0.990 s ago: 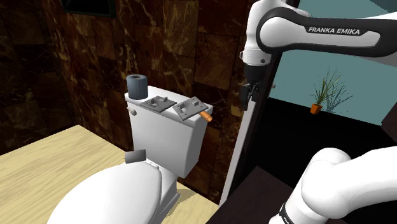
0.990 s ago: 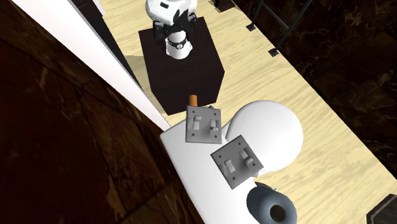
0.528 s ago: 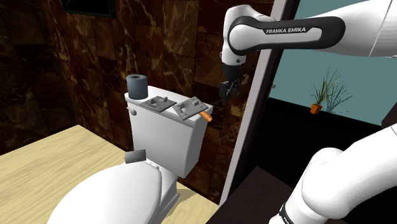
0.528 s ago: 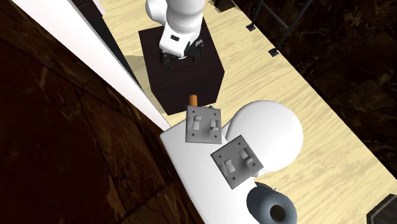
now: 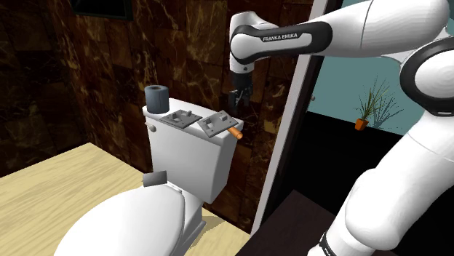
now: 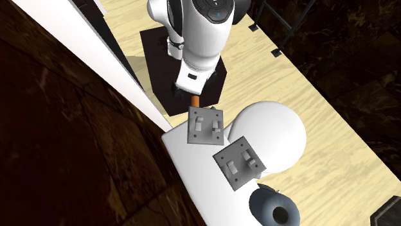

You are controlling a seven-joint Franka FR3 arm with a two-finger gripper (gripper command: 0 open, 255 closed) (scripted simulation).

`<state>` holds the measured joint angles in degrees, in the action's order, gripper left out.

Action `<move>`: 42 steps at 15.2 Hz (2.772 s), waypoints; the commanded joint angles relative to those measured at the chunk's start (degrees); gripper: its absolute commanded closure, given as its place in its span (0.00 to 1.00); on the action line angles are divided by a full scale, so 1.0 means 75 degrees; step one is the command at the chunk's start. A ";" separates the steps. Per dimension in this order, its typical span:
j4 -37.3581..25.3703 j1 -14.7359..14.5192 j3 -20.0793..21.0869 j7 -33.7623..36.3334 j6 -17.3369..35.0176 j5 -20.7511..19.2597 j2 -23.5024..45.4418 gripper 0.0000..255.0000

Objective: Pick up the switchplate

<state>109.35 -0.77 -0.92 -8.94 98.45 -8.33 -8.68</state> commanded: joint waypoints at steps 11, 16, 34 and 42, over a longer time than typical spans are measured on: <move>-0.1846 -0.0051 0.0050 -0.0177 0.0404 -0.0110 0.2139 0.00; -0.1502 -0.0046 0.0047 -0.0126 0.0761 -0.0123 0.2156 0.00; -0.2310 -0.0058 0.0054 -0.0240 -0.0048 -0.0098 0.2148 1.00; -0.3169 -0.0070 0.0059 -0.0343 -0.0805 -0.0086 0.2242 1.00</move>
<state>86.24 -1.29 -0.48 -11.43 92.93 -8.99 7.99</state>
